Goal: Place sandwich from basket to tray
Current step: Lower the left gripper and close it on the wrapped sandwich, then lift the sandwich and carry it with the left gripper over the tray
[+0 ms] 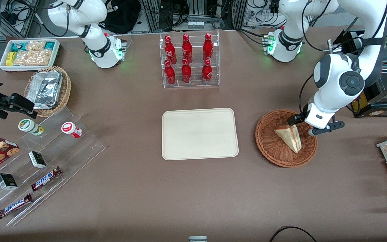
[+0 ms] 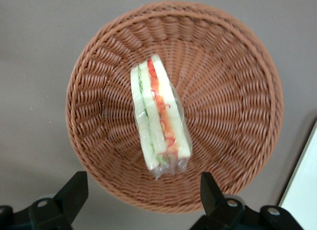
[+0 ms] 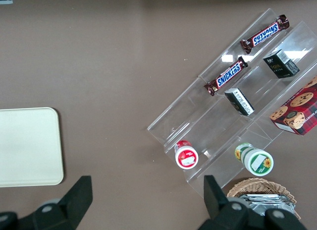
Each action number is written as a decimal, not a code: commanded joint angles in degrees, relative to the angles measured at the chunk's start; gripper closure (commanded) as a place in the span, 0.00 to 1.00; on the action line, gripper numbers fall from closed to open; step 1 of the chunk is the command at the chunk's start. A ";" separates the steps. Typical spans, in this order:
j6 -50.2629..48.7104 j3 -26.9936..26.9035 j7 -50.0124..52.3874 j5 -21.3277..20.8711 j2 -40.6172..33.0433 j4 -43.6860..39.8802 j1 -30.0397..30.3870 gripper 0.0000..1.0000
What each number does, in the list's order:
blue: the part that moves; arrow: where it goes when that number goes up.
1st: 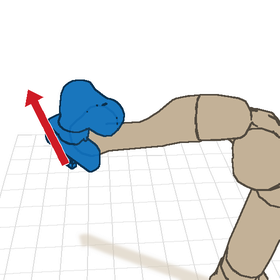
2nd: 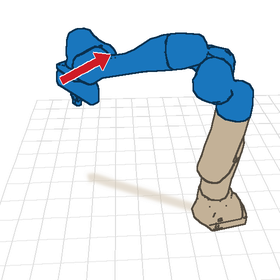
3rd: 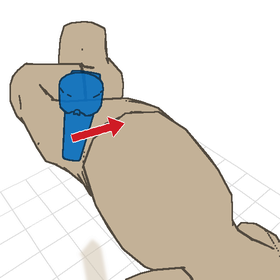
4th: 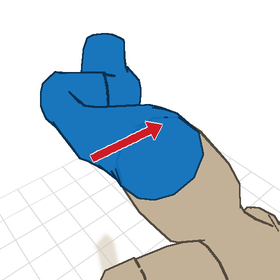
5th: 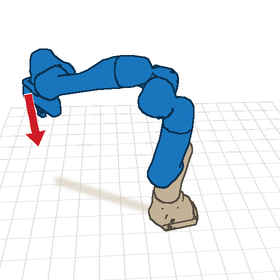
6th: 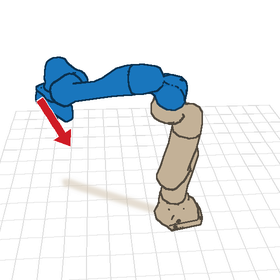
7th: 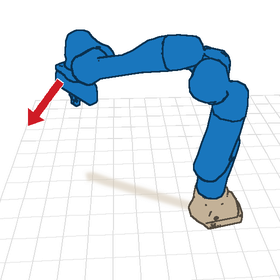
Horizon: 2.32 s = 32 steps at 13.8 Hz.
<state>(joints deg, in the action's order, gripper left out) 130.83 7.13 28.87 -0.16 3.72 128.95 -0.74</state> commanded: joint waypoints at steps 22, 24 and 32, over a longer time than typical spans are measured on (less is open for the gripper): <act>9.98 0.16 34.32 0.51 9.65 0.25 -1.11 0.91; 6.75 0.16 33.62 0.16 8.51 -0.71 -1.02 0.92; -23.42 0.34 23.87 -0.11 9.47 -19.88 -6.02 0.92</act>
<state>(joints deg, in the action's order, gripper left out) 108.65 7.72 54.20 0.04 12.15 110.54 -4.27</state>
